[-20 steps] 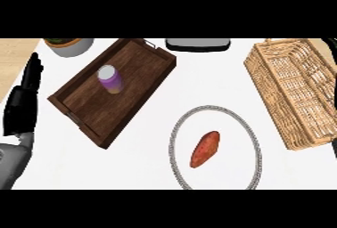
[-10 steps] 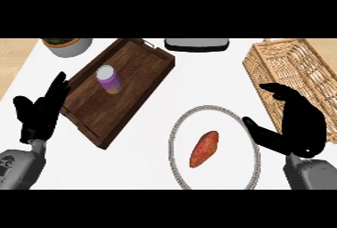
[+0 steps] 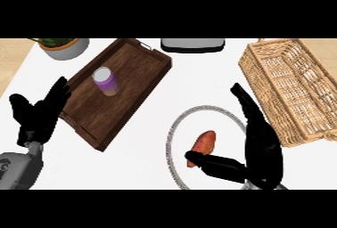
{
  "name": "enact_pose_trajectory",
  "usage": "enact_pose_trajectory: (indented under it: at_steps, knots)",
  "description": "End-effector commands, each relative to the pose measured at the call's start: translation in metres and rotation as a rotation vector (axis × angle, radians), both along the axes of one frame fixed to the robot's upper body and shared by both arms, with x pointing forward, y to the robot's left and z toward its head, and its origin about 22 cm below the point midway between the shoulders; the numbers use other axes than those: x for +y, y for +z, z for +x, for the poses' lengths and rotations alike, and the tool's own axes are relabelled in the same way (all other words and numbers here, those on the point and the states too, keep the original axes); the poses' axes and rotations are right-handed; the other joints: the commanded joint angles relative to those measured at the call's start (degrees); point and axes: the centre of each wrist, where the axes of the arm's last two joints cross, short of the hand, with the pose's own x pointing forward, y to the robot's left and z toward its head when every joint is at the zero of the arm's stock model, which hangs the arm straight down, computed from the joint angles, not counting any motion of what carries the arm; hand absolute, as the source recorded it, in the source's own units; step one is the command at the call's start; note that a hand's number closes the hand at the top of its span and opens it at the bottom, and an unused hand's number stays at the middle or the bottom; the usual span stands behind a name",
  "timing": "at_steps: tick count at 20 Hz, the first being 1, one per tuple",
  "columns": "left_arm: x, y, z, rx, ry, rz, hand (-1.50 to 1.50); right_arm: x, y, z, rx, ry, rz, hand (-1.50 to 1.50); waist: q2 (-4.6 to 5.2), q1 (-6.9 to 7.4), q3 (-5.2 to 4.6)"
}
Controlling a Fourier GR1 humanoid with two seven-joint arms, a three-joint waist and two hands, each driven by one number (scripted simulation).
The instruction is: Pick the sweet potato from the placemat and place it in the basket
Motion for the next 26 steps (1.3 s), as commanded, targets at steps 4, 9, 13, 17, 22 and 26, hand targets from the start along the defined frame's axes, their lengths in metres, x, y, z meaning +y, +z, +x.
enact_pose_trajectory:
  at_steps: [4,9,13,17,22,26]
  knots:
    - [0.010,-0.002,-0.006,0.024,0.028,-0.022,0.00,-0.060,0.011,-0.019,0.296,-0.217,-0.344,-1.50,-0.55,-2.37,-0.45]
    - [0.013,-0.006,-0.013,0.007,0.045,-0.014,0.00,-0.100,0.056,-0.028,0.484,-0.404,-0.464,-1.50,-0.43,-2.25,-0.38]
    - [-0.001,0.002,-0.010,-0.001,0.020,-0.011,0.00,-0.100,0.094,-0.057,0.631,-0.314,-0.572,-1.50,-0.18,-1.08,-0.02]
    - [0.002,0.000,-0.001,0.000,0.017,-0.008,0.00,-0.104,0.121,-0.072,0.702,-0.139,-0.622,-1.50,0.24,-0.87,0.09]
    - [0.023,0.007,-0.006,0.007,0.023,-0.004,0.00,-0.129,0.122,-0.099,0.704,-0.068,-0.545,-1.50,0.12,-0.88,0.21]
    - [0.026,0.007,-0.005,-0.012,0.002,-0.029,0.00,-0.129,0.095,-0.116,0.673,-0.059,-0.451,-1.50,0.17,-0.69,0.21]
